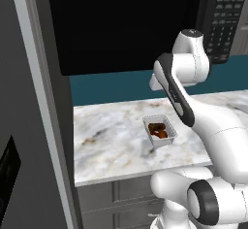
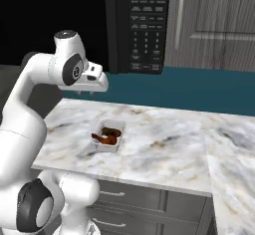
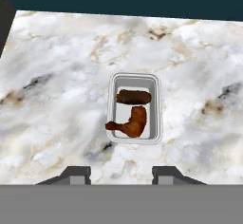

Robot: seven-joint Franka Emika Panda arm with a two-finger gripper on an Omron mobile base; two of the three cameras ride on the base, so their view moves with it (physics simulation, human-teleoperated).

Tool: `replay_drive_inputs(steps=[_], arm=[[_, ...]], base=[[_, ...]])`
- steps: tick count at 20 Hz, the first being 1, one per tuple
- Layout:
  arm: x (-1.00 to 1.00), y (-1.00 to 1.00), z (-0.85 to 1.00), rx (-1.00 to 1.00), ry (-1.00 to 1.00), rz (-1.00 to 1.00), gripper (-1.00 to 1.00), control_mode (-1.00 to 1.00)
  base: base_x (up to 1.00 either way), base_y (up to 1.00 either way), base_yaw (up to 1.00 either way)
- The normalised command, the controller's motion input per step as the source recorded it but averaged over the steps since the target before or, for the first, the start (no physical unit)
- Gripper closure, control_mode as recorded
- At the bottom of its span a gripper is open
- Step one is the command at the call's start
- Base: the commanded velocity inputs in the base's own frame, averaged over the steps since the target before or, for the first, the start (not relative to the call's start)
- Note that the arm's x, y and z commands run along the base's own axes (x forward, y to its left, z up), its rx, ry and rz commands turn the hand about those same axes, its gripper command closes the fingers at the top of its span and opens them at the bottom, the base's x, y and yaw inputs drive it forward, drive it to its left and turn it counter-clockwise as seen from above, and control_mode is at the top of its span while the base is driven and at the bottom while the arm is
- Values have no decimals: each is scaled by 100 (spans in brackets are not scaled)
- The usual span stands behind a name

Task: Place the tupperware on the second highest shelf of the fridge. Make space for the tupperware among the existing items by rearranging them on the shelves if needed. Close the fridge door when finished.

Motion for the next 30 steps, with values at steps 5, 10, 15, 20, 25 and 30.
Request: replay_drive_inputs(steps=[5, 10, 15, 20, 25, 30], arm=[[0, -22, -26, 0, 0, 0, -100, -100], [0, -62, -76, 0, 0, 0, -100, -100], [0, -55, -85, 0, -1, -1, -100, -100], [0, -20, -70, 2, -3, 0, -100, -100], [28, 0, -36, 3, 0, -2, -100, -100], [41, 0, -19, 6, 1, 0, -100, -100]], base=[[0, 0, 0], [0, 0, 0], [0, 0, 0], [0, 0, 0], [0, 0, 0], [0, 0, 0]])
